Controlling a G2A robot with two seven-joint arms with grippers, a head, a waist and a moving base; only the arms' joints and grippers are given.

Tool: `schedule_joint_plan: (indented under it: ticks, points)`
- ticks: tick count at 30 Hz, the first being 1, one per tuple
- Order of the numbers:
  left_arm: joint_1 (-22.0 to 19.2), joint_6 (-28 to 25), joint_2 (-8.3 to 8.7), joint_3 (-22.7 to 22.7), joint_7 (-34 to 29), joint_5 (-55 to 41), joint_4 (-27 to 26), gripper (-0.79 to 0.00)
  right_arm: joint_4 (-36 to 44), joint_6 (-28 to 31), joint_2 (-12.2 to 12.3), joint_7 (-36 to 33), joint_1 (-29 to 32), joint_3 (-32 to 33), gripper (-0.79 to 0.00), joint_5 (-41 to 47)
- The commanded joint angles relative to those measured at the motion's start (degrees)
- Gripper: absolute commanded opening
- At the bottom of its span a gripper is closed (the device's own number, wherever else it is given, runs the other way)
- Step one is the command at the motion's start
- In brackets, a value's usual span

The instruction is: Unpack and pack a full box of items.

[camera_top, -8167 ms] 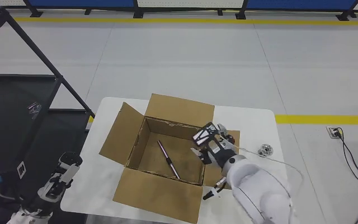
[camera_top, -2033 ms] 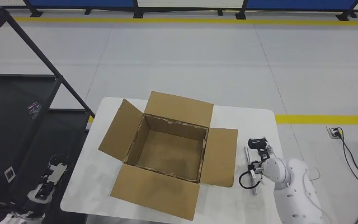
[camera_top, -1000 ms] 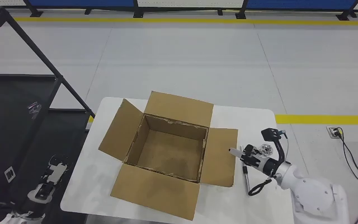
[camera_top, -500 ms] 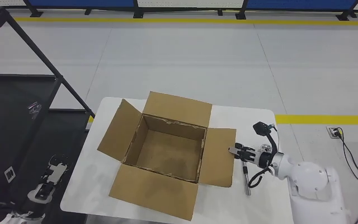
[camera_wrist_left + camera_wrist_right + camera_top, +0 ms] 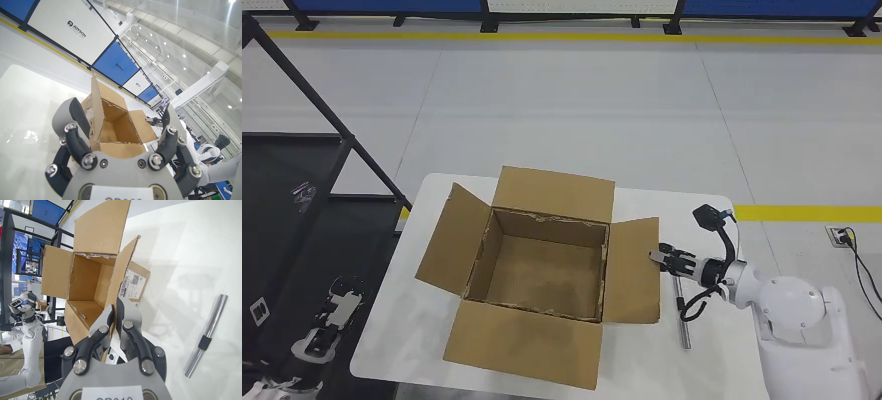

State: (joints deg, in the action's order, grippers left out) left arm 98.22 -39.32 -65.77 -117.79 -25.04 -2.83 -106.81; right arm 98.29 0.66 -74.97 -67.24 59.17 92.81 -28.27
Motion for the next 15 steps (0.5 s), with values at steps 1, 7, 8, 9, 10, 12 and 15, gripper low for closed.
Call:
schedule_joint_plan:
  ticks: [1,7,8,9,10,12,15]
  points:
    - [0.00,0.00,0.00,0.00,0.00,0.00,0.00,0.000,0.05,-0.29,0.19,0.27,-0.14,-0.23,-0.785,0.11]
    - [0.00,0.00,0.00,0.00,0.00,0.00,0.00,0.000,0.89,-0.15,0.75,2.10,-0.31,-0.96,0.000,-0.15]
    - [0.00,0.00,0.00,0.00,0.00,0.00,0.00,0.000,1.53,0.10,0.86,2.99,-0.07,-0.77,0.000,-0.39]
    - [0.00,0.00,0.00,0.00,0.00,0.00,0.00,0.000,2.36,0.65,0.99,3.70,0.45,-0.51,0.000,-0.72]
    - [0.00,0.00,0.00,0.00,0.00,0.00,0.00,0.000,3.44,1.18,1.15,4.47,1.15,0.02,0.000,-1.20]
    - [0.00,0.00,0.00,0.00,0.00,0.00,0.00,0.000,6.05,2.48,1.52,5.47,3.10,1.22,0.000,-2.44]
    - [0.00,0.00,0.00,0.00,0.00,0.00,0.00,0.000,9.61,4.94,2.15,5.22,6.55,3.71,0.000,-3.24]
